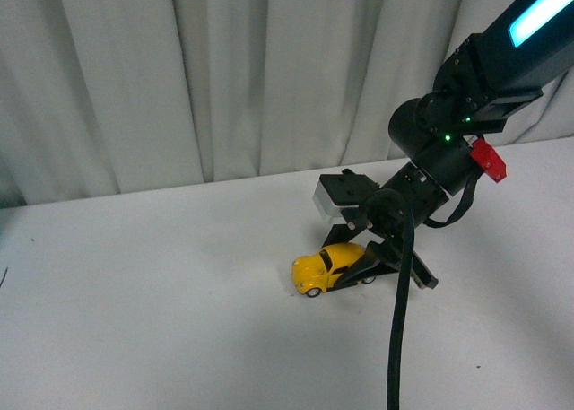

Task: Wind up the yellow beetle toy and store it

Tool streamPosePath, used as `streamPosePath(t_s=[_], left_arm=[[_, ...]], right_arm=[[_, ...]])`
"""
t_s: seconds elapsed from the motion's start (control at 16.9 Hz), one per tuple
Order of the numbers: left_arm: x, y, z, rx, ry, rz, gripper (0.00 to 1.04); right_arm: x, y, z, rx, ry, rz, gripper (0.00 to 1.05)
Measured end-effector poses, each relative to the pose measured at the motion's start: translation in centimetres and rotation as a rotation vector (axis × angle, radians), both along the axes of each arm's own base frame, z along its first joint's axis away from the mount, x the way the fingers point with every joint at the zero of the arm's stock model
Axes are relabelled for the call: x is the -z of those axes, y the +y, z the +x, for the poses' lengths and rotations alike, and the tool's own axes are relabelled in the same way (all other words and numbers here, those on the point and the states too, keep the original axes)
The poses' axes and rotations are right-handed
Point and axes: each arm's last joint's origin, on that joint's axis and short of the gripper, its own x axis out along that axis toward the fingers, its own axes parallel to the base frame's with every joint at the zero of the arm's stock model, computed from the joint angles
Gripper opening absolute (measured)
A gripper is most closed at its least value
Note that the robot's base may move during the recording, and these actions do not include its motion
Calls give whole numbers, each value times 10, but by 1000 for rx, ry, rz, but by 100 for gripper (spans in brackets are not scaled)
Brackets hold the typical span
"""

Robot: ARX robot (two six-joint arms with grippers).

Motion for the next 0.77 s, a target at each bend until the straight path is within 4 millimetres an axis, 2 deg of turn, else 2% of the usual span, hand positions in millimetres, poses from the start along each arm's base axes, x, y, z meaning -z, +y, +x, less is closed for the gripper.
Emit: streamPosePath(t_s=[0.3,0.47,0.59,0.77], left_arm=[[0,0,0,0,0,0,98],[0,0,0,0,0,0,98],[0,0,0,0,0,0,98],[0,0,0,0,0,0,98]], right_arm=[[6,-7,-6,21,1,23,43],[9,-22,-15,53,2,27,42],[12,-37,-25,94,-8,46,42],[15,-48,-42,128,-2,63,42]])
